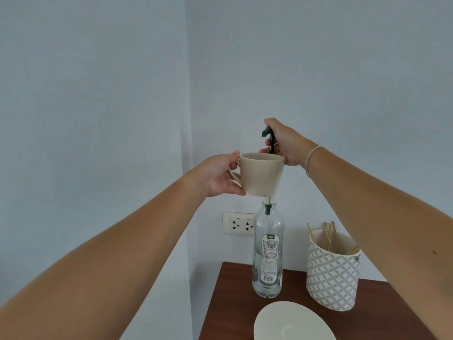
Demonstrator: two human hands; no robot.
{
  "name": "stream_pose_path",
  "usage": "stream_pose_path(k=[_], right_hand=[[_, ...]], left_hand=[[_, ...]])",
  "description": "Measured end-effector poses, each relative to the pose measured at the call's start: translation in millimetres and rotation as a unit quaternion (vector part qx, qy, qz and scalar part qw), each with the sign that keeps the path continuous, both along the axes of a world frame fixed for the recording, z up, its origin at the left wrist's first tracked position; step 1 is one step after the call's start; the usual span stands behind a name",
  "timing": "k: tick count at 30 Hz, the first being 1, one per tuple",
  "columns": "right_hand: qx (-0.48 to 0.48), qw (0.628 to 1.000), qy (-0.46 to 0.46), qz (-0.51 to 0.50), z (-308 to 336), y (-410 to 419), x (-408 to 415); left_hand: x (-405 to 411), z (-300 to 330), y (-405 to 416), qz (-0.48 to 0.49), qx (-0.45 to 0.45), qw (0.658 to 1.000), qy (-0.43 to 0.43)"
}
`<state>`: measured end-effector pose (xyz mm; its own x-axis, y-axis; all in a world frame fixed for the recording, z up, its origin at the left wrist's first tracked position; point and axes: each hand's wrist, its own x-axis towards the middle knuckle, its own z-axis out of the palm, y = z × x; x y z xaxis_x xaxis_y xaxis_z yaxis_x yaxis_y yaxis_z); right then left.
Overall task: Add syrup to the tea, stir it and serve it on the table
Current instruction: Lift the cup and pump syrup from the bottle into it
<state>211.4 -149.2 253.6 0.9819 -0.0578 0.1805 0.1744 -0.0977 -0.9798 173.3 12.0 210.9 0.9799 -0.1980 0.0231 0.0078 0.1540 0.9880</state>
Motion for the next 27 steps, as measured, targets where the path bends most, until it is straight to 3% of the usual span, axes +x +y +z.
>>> stream_pose_path(k=[27], right_hand=[[0.012,0.999,-0.037,-0.007,-3,-3,0]], left_hand=[[4,8,-3,-0.012,0.011,1.000,0.000]])
